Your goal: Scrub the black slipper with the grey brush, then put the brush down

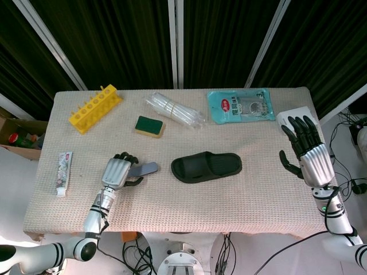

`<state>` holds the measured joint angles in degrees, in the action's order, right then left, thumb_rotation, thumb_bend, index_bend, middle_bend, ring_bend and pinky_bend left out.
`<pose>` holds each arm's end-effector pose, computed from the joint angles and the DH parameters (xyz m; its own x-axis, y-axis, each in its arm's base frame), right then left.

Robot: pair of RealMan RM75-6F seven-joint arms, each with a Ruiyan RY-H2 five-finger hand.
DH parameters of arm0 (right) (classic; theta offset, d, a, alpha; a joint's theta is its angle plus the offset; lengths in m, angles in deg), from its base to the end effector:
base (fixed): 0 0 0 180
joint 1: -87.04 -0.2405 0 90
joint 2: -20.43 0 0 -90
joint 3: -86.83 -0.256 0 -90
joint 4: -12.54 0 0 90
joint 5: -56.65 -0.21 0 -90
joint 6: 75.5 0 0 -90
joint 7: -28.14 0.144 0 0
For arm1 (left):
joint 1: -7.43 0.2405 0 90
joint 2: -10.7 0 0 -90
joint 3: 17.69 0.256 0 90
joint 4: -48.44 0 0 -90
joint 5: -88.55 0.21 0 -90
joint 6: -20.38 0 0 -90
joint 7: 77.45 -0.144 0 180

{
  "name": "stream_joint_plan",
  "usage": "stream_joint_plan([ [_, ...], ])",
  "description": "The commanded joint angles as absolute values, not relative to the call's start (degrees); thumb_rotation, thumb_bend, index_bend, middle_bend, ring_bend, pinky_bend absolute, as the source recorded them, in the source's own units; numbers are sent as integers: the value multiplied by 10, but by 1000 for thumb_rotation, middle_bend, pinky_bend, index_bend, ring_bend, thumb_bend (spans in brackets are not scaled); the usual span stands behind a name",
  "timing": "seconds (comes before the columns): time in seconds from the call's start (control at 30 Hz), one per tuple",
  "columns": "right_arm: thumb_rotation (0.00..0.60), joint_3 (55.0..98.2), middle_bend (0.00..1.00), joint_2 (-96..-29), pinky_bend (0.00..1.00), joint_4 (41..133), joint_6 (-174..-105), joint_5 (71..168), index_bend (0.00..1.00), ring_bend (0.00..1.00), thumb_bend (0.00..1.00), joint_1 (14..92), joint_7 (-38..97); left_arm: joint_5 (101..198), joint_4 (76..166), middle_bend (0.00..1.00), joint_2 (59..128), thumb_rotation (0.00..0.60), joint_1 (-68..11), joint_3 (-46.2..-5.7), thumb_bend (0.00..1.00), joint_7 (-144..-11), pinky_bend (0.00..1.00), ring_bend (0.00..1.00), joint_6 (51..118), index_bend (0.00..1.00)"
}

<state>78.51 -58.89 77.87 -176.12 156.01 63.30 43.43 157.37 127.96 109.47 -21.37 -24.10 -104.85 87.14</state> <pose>-0.2406 -0.2846 0.1467 0.1713 0.3738 0.9116 -0.7649 -0.5328 0.3622 -0.1999 0.2821 -0.0486 0.4754 0.2024 0.8562 0.8724 -0.2342 -0.4290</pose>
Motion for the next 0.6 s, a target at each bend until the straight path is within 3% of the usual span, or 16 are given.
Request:
stream_joint_plan([
  [0.03, 600, 785, 0, -589, 0, 779, -1761, 1560, 0, 0, 477, 633, 434, 1574, 1278, 390, 1095, 353, -213, -242, 222, -1047, 363, 265, 873, 396],
  [0.6, 600, 783, 0, -591, 0, 783, -1754, 1556, 0, 0, 479, 632, 419, 1565, 1277, 410, 1094, 369, -213, -244, 246, -1043, 364, 279, 864, 420],
])
